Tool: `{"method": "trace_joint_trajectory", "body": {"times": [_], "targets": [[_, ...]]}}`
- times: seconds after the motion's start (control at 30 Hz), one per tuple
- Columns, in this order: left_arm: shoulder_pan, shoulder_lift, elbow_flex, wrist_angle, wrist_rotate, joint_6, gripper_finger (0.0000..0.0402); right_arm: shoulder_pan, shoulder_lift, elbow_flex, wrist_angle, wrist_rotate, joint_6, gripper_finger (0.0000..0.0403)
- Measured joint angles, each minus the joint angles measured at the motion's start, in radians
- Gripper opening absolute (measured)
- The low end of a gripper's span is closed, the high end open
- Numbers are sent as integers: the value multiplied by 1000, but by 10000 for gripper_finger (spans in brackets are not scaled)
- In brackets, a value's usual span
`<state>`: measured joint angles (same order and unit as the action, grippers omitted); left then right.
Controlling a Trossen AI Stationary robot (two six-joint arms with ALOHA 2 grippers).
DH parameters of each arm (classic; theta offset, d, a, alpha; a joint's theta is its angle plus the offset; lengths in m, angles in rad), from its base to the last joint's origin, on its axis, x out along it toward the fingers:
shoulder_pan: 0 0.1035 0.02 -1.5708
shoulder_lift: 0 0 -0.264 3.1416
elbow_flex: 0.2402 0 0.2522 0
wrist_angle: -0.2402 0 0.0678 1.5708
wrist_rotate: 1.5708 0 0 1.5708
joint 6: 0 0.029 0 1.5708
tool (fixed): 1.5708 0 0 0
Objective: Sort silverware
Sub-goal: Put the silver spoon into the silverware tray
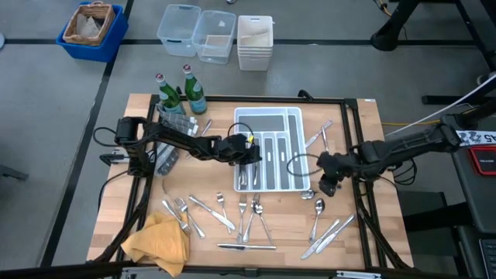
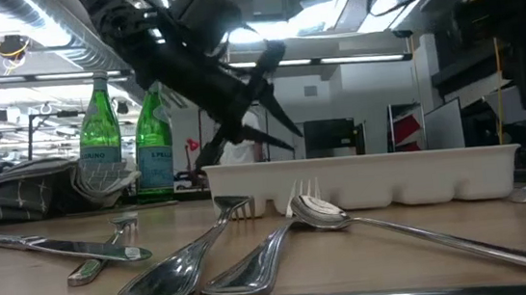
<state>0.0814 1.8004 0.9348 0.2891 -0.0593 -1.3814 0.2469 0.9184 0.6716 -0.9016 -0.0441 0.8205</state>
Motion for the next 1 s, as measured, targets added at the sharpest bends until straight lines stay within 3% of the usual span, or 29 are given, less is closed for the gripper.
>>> {"method": "trace_joint_trajectory", "body": {"times": [0.2, 0.47, 1.0], "targets": [[0, -27, -2, 3, 0, 55, 78, 164, 20, 0, -5, 126, -2, 105], [0, -27, -2, 8, 0, 76, 77, 307, 145, 1, -6, 217, -20, 105], [0, -27, -2, 6, 1, 81, 77, 355, 419, 1, 101, 263, -97, 105]]}}
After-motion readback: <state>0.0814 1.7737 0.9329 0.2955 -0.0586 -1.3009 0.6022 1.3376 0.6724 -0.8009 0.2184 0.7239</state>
